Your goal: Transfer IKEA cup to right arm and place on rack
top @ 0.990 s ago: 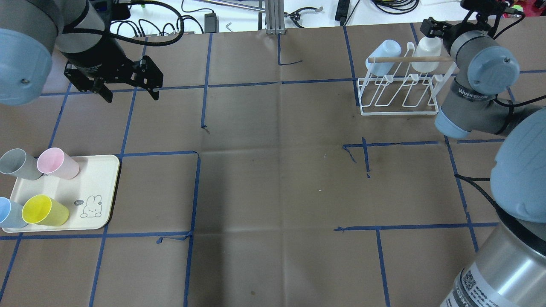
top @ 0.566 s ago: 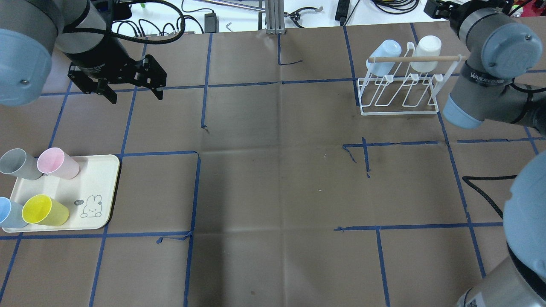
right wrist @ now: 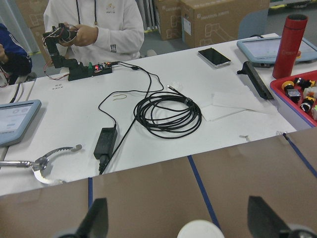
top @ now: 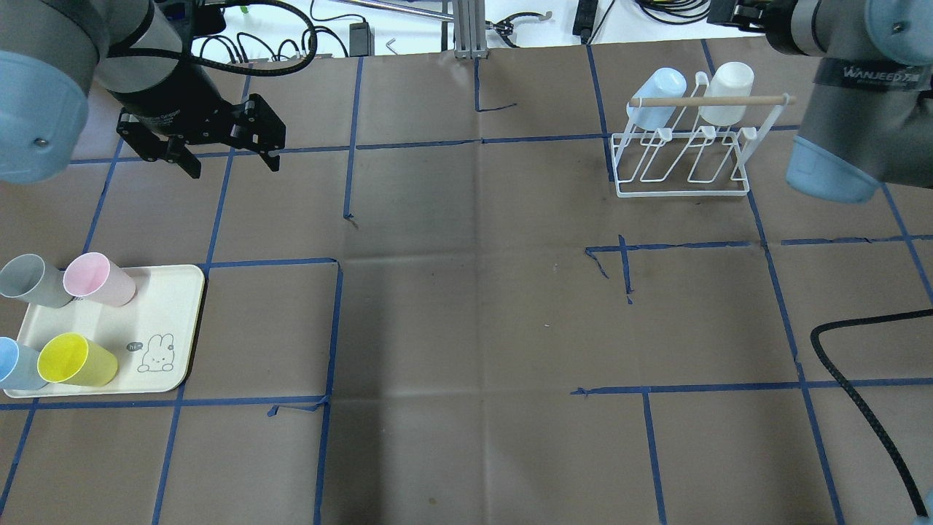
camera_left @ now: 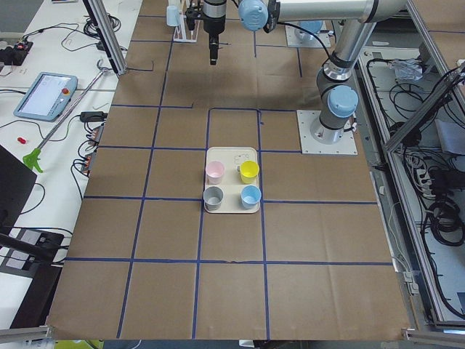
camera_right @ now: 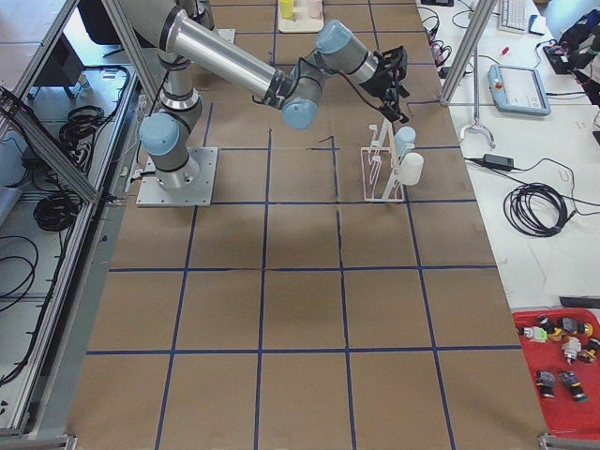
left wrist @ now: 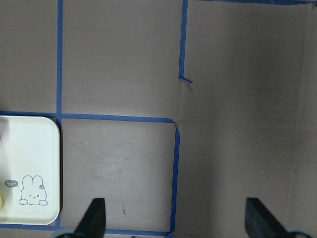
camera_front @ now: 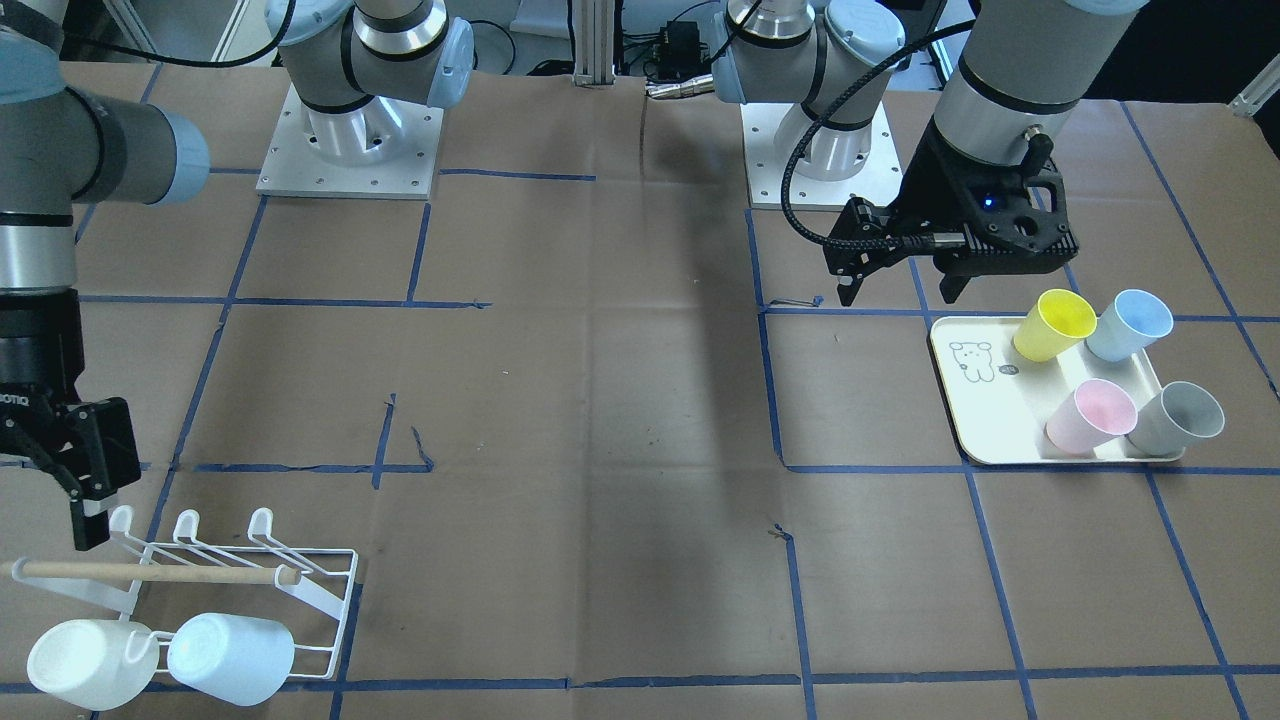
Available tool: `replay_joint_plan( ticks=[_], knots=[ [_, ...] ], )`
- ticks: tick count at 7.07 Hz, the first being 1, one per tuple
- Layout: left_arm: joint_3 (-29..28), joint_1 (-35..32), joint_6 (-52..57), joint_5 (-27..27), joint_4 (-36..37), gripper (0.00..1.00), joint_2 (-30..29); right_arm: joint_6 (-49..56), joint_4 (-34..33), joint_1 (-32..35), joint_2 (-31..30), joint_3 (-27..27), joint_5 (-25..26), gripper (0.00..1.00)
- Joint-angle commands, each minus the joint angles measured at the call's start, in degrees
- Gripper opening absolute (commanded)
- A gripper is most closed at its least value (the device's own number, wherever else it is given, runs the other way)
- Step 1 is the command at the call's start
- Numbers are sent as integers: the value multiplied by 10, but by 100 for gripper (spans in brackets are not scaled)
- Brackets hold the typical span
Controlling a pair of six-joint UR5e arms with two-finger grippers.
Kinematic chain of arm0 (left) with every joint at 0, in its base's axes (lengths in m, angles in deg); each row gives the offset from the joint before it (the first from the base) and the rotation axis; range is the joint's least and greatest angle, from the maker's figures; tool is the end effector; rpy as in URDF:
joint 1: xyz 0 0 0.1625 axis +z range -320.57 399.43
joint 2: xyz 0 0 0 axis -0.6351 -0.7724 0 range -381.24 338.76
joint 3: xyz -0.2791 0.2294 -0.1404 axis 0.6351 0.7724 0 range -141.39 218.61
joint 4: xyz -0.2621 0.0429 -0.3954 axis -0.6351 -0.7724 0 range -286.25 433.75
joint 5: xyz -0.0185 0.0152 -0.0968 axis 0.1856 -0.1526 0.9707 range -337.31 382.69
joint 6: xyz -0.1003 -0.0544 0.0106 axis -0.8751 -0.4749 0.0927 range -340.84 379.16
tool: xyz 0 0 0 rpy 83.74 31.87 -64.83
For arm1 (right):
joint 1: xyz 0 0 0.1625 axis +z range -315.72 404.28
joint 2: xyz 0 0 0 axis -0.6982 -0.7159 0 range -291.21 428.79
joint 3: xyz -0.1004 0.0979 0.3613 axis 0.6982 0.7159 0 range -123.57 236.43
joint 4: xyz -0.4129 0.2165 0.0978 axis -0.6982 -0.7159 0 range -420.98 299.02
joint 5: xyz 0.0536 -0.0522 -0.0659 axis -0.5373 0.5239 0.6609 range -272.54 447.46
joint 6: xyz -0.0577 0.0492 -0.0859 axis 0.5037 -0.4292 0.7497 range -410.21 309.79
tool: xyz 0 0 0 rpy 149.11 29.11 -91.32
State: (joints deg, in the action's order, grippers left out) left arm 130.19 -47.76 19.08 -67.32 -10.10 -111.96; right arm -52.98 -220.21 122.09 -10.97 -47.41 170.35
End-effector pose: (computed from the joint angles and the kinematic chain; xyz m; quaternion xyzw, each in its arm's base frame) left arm -0.1053 -0.5749 0.4241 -0.0252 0.9991 -0.0336 0.0008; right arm 0.0095 -0.6541 0.3477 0.0965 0.9169 -0.3865 0.0256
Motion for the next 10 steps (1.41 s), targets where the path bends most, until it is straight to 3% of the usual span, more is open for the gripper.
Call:
replay_joint_plan(
  ticks=[1,3,5,7,10],
  knots=[
    [-1,0,0,0,0,99,-1,5,192,11,-44,7,4,100],
    [-1,-2,0,0,0,99,-2,-1,358,25,-97,18,3,100],
    [0,-2,0,0,0,99,-2,-3,497,71,-109,72,9,100],
    [-1,-2,0,0,0,99,-2,-5,617,143,-109,134,66,100],
    [-1,-2,0,0,1,99,-3,4,653,152,-123,129,67,100]
  ],
)
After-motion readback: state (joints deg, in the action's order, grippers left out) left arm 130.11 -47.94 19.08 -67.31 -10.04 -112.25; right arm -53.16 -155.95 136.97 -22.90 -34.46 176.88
